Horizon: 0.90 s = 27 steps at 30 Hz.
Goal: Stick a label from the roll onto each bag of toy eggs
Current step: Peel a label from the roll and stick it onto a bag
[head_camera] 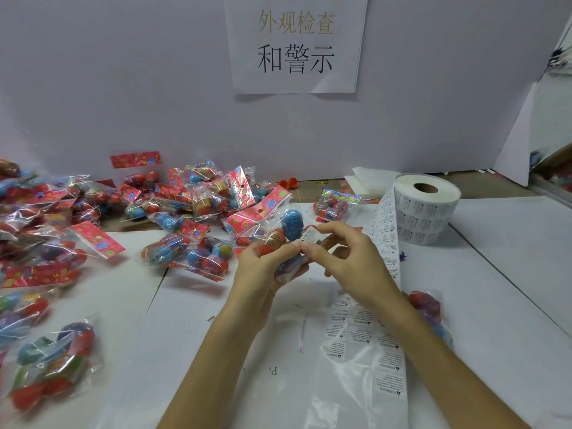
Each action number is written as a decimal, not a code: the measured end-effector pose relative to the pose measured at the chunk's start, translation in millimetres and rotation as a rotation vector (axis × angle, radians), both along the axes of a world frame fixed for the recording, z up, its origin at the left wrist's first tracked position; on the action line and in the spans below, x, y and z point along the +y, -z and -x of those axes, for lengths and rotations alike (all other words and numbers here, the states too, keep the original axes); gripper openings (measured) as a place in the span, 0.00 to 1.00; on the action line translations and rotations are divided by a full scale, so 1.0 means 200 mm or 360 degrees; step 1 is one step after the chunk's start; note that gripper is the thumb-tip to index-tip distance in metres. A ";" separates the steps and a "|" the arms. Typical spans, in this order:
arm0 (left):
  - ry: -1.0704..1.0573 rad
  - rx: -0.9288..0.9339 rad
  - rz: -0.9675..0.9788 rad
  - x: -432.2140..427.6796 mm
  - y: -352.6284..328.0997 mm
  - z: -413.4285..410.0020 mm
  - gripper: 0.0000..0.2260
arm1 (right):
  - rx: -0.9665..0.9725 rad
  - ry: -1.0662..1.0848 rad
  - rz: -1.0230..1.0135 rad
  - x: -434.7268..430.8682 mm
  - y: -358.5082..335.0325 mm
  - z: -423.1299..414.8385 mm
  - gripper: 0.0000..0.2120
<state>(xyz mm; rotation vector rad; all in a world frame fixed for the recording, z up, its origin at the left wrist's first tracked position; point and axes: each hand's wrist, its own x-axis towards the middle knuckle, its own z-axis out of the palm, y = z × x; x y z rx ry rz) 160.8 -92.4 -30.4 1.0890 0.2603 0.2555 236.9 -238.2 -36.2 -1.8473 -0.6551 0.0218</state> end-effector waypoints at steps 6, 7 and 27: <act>0.0073 0.0027 -0.0059 -0.01 -0.02 0.00 0.10 | 0.0060 -0.0033 -0.0169 -0.03 -0.02 -0.02 0.08; 0.0082 0.0026 -0.0065 -0.01 -0.02 0.00 0.10 | 0.0072 -0.0053 -0.0179 -0.03 -0.03 -0.02 0.07; 0.0137 0.0041 -0.0131 -0.01 -0.02 0.00 0.14 | 0.0125 -0.0032 -0.0202 -0.03 -0.04 -0.02 0.07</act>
